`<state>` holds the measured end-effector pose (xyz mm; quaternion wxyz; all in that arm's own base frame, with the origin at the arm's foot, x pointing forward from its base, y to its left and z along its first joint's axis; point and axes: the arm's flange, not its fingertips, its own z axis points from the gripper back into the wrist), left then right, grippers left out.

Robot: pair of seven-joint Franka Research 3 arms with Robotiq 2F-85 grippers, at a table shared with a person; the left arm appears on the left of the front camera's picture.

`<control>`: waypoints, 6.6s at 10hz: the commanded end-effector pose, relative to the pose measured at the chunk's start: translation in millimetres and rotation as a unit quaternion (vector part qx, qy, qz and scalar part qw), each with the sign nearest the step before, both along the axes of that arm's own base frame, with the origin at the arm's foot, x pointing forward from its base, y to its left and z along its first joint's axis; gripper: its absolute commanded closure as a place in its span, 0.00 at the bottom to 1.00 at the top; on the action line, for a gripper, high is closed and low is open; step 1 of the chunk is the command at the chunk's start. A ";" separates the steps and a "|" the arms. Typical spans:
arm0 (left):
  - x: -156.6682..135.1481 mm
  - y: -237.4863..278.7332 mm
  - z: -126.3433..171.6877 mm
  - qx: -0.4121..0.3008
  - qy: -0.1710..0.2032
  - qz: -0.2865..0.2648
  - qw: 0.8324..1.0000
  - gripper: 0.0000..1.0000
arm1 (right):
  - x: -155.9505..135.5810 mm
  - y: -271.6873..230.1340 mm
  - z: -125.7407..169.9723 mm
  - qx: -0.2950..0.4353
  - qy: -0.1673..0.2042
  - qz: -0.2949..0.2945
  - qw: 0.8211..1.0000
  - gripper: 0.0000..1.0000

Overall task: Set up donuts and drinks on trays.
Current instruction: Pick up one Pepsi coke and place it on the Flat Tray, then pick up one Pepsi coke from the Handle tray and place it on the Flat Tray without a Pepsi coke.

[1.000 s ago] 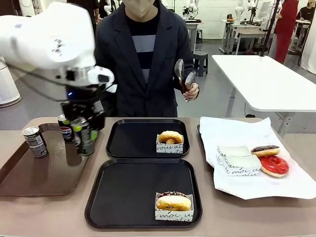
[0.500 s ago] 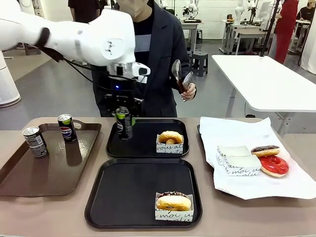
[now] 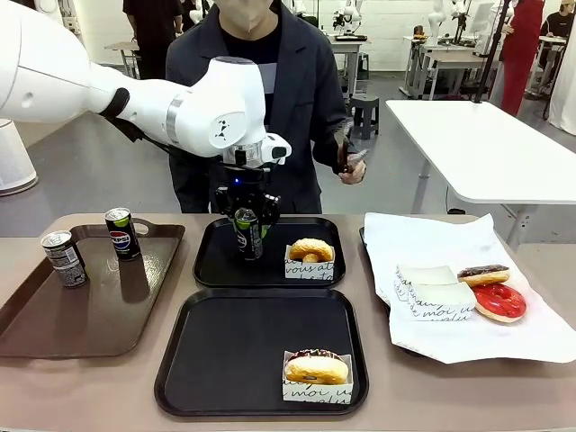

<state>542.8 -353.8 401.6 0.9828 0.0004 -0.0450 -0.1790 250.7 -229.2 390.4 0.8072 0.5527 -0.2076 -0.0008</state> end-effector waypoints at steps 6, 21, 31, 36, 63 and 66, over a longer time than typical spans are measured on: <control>-13.6 15.5 -24.2 0.001 -0.024 -0.013 1.000 0.00 | 1.1 -1.5 -0.7 0.005 -0.012 -0.001 1.000 0.00; -51.1 22.6 33.6 -0.020 -0.023 -0.008 0.999 0.00 | 1.1 -1.5 -0.7 0.005 -0.012 -0.001 1.000 0.00; -94.6 207.2 83.7 -0.053 -0.044 0.160 0.985 0.00 | 1.1 -1.5 -0.7 0.005 -0.012 -0.001 1.000 0.00; -70.7 311.0 65.9 -0.081 -0.011 0.254 0.964 0.00 | 1.1 -1.5 -0.7 0.005 -0.012 -0.001 1.000 0.00; -38.2 375.2 -7.1 0.023 0.007 0.202 0.979 0.00 | 1.1 -1.5 -0.7 0.005 -0.012 -0.001 1.000 0.00; -42.5 373.5 -10.8 0.015 0.011 0.195 0.981 0.00 | 1.1 -1.5 -0.7 0.005 -0.012 -0.001 1.000 0.00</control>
